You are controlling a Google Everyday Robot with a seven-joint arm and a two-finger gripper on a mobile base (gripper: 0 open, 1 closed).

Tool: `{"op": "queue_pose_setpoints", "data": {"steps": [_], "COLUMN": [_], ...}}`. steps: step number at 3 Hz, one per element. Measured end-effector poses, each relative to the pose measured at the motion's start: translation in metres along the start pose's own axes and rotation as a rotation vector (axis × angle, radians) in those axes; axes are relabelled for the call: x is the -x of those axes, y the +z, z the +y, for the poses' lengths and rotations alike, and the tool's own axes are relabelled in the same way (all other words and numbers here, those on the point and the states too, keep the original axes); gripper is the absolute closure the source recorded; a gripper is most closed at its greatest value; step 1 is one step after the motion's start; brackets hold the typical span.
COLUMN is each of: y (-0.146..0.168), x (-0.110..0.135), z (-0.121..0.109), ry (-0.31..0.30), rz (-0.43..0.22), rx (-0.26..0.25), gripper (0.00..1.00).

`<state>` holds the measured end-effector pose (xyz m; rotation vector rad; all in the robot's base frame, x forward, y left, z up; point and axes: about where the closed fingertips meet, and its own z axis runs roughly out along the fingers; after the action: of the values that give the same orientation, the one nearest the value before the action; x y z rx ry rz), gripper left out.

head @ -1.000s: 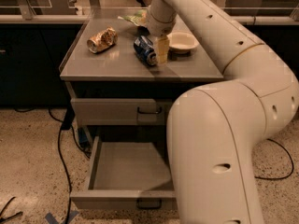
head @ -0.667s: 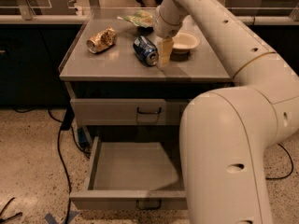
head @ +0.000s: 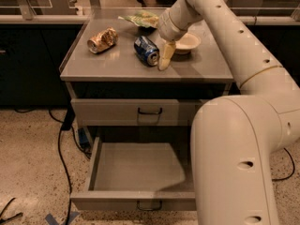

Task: Place pepsi can into middle drawer

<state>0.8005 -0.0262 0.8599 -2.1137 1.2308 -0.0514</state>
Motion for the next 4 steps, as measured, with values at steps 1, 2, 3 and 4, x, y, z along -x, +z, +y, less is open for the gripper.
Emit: {"op": "queue_pose_setpoints", "data": {"steps": [1, 2, 3, 4], "y": [0.0, 0.0001, 0.0001, 0.0001], "x": [0.0, 0.0, 0.0, 0.0001], "z": [0.0, 0.0, 0.0, 0.0], "ry": [0.0, 0.0, 0.0, 0.0], "rz": [-0.003, -0.003, -0.003, -0.003], "rx": [-0.001, -0.001, -0.001, -0.001], "gripper": [0.0, 0.15, 0.37, 0.62]}}
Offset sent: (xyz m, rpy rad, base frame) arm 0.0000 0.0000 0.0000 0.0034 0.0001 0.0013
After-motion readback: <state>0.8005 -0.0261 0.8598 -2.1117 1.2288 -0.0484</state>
